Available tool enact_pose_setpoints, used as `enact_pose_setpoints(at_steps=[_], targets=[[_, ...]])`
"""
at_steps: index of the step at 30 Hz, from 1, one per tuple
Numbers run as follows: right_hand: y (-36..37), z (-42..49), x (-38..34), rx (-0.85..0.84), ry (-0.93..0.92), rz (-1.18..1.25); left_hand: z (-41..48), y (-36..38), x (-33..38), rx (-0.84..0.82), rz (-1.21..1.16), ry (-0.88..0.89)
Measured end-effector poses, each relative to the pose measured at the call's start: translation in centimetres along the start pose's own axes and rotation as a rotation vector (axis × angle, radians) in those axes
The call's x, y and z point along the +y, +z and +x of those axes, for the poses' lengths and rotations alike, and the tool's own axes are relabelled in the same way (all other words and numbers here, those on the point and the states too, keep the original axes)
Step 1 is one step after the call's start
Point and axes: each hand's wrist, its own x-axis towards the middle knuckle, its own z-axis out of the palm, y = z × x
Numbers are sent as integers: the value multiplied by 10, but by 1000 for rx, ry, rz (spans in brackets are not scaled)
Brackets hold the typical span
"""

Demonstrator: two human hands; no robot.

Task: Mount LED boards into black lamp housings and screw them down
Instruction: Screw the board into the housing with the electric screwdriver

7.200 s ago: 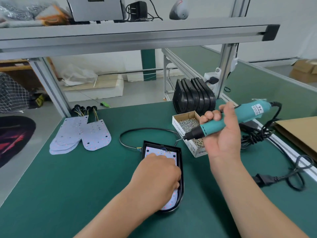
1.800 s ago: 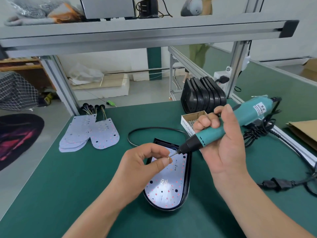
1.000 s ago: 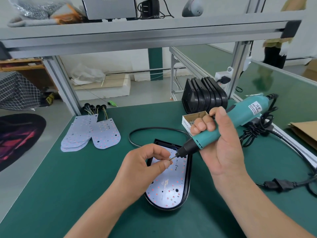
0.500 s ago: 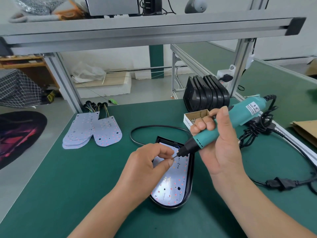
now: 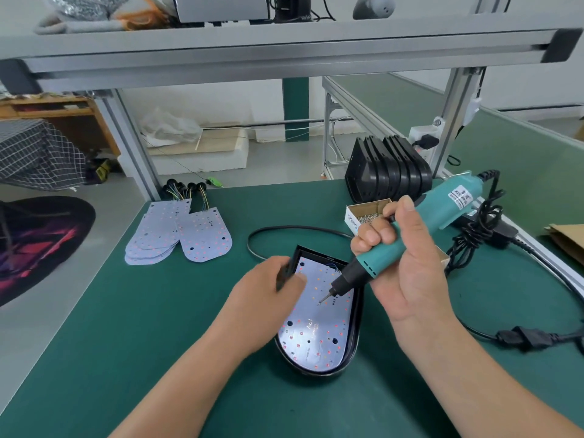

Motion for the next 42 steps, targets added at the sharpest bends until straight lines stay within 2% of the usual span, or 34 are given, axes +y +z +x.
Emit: enact_pose_setpoints(at_steps=[3,7,25,35,42], targets=[[3,-3,2,-71,37,-23,-1,1,-2,-124,3,-6],[8,-10,9,-163,72,-76,4,-1,-6,-159,-101,-34],[13,-19,18,-242,98,-249,6,4,-7,-120,-88,-90],[26,-30,18,-509,87,-307,9,7,-8,-83,-17,-44],[24,-29,15,-537,149,-328,11,8,-13,-87,-7,-25]])
